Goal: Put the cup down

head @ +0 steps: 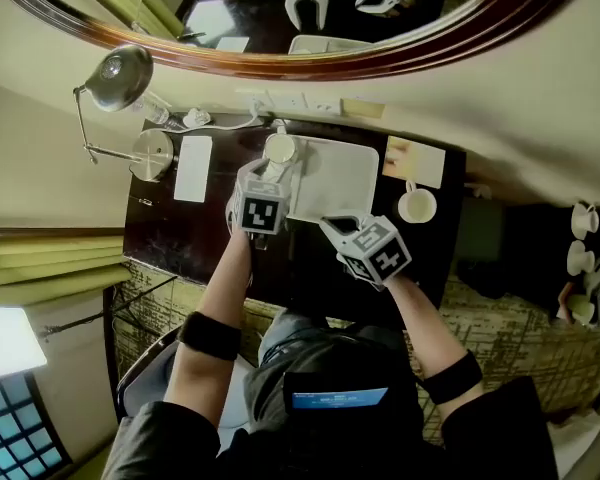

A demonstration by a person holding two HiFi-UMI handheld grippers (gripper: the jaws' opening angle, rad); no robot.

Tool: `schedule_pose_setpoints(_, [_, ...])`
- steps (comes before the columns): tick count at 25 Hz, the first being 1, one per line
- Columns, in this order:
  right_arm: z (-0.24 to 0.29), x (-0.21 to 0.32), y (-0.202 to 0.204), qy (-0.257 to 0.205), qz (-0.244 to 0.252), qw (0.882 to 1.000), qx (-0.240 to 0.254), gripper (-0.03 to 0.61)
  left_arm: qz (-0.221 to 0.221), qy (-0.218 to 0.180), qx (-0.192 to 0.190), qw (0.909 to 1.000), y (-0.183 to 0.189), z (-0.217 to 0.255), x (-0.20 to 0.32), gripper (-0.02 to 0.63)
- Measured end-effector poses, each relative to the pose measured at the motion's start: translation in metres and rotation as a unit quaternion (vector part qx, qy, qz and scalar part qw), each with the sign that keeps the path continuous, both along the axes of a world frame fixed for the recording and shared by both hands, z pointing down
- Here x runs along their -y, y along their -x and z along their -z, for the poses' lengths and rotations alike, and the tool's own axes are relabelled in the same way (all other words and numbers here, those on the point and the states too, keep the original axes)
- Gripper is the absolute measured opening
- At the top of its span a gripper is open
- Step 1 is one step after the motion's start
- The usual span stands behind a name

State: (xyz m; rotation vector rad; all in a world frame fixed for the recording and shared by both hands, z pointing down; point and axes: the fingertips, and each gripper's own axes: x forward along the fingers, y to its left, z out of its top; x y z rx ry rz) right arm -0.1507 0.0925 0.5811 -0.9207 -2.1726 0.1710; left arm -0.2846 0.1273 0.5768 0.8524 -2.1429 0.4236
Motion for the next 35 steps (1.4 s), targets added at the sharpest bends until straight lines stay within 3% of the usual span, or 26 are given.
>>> schedule_pose_setpoints(5, [0.01,0.02,-0.022,0.004,-0.016,1.0,0.001,0.002,0.041,-0.016,0.027,0.9987,-0.046,0.028,-0.002,0.006])
schedule_pose_setpoints(6, [0.012,0.023,-0.027,0.005,-0.019,1.0,0.0,0.002,0.047,-0.02,0.028,0.9983,-0.055,0.032,-0.002,0.0])
schedule_pose_setpoints(15, [0.018,0.052,-0.057,0.002,-0.038,0.999,0.003,0.002,0.093,-0.083,0.049,0.9911,-0.121,0.053,-0.003,0.0])
schedule_pose_setpoints(19, [0.016,0.081,-0.065,-0.009,-0.083,0.996,0.011,0.002,0.091,-0.107,0.051,0.9887,-0.142,0.06,0.004,0.0])
schedule_pose_setpoints(29, [0.023,0.115,-0.085,-0.025,-0.14,0.99,0.019,0.002,0.069,-0.118,0.044,0.9896,-0.174,0.052,0.006,0.0])
schedule_pose_setpoints(35, [0.027,0.12,-0.09,-0.023,-0.159,0.987,0.011,0.002,0.06,-0.117,0.042,0.9905,-0.171,0.05,0.005,0.0])
